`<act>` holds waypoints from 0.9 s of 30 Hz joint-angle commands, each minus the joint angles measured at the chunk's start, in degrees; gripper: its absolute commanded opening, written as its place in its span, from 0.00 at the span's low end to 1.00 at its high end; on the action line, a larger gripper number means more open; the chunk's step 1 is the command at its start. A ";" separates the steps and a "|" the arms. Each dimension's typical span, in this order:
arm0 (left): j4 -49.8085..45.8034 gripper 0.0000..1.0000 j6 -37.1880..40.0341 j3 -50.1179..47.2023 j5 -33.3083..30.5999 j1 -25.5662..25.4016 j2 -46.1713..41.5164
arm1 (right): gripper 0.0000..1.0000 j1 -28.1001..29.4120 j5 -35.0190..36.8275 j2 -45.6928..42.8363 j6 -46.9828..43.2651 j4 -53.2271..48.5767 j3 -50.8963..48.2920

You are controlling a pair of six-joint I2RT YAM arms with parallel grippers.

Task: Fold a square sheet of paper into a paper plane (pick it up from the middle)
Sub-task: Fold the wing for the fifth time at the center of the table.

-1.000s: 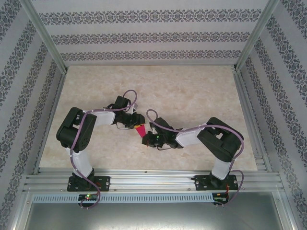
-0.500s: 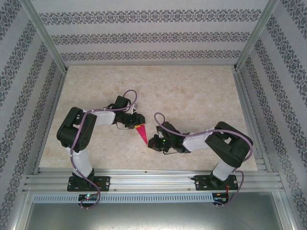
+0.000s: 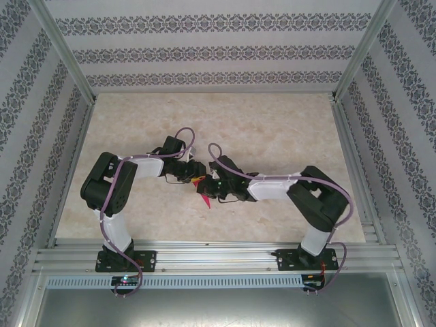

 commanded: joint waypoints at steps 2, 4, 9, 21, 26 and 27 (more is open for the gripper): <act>-2.33 0.38 1.28 -2.18 -4.60 0.38 3.51 | 0.07 -1.20 1.38 4.89 1.24 0.02 -1.39; -2.41 0.38 1.28 -2.23 -4.66 0.36 3.56 | 0.07 -1.38 1.16 5.67 2.50 1.34 -3.47; -2.60 0.38 1.16 -2.34 -5.28 0.38 3.48 | 0.10 -0.38 -0.53 1.96 4.28 2.87 -8.79; -2.67 0.38 1.36 -2.43 -5.03 0.39 3.63 | 0.11 1.02 3.64 -12.78 1.60 -6.60 -16.32; -2.14 0.38 1.12 -3.05 -4.11 0.32 2.62 | 0.10 0.88 5.11 -14.16 -2.23 -7.86 -9.83; -2.05 0.39 1.05 -2.98 -3.98 0.30 2.42 | 0.10 0.88 4.61 -13.09 -2.53 -7.44 -8.30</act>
